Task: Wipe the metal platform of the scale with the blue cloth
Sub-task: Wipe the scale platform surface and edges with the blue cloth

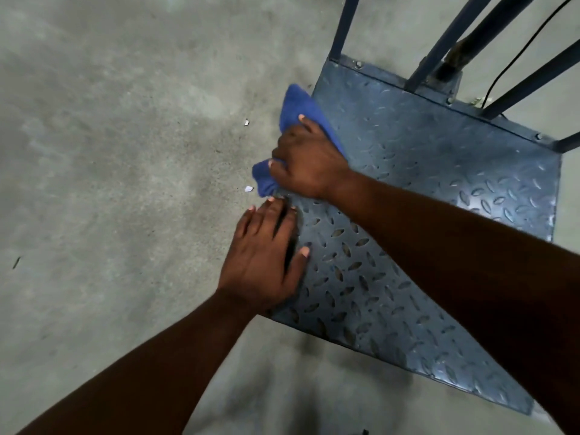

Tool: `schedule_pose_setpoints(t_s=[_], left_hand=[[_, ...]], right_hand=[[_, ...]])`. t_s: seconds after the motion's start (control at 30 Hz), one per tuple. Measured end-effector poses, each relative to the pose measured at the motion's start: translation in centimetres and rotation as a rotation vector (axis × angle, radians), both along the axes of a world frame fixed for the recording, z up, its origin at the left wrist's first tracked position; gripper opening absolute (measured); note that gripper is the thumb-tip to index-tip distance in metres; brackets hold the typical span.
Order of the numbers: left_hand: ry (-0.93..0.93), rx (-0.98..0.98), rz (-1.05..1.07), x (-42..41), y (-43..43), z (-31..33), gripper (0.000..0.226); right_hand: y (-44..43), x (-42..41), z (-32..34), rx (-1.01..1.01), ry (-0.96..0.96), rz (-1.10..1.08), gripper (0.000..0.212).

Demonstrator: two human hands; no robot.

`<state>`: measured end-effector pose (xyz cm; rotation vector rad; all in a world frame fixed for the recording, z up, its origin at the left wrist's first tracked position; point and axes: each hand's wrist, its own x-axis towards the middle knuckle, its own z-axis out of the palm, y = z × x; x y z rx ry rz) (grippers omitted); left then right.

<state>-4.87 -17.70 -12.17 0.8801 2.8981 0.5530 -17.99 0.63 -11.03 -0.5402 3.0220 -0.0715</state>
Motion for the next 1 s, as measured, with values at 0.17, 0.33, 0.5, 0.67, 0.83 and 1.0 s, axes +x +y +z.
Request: schedule_pose_setpoints(t_s=[0.17, 0.33, 0.5, 0.67, 0.83, 1.0], left_hand=[[0.017, 0.043, 0.108, -0.1, 0.3, 0.0, 0.058], [0.012, 0.067, 0.124, -0.2, 0.0, -0.2, 0.055], [-0.096, 0.18, 0.218, -0.4, -0.1, -0.8, 0.06], [-0.318, 0.385, 0.35, -1.0, -0.1, -1.1, 0.06], [-0.368, 0.489, 0.429, -1.3, -0.2, -1.1, 0.047], [-0.415, 0.473, 0.467, -1.6, -0.1, -1.2, 0.05]], right_hand=[[1.0, 3.8, -0.9, -0.132, 0.115, -0.043, 0.05], [3.0, 2.5, 0.1, -0.145, 0.238, -0.618, 0.051], [2.0, 10.5, 0.4, -0.131, 0.156, -0.38, 0.045], [2.7, 21.0, -0.2, -0.102, 0.082, -0.17, 0.046], [-0.3, 23.5, 0.0, -0.089, -0.023, -0.158, 0.067], [-6.4, 20.4, -0.3, -0.133, 0.003, -0.461, 0.07]])
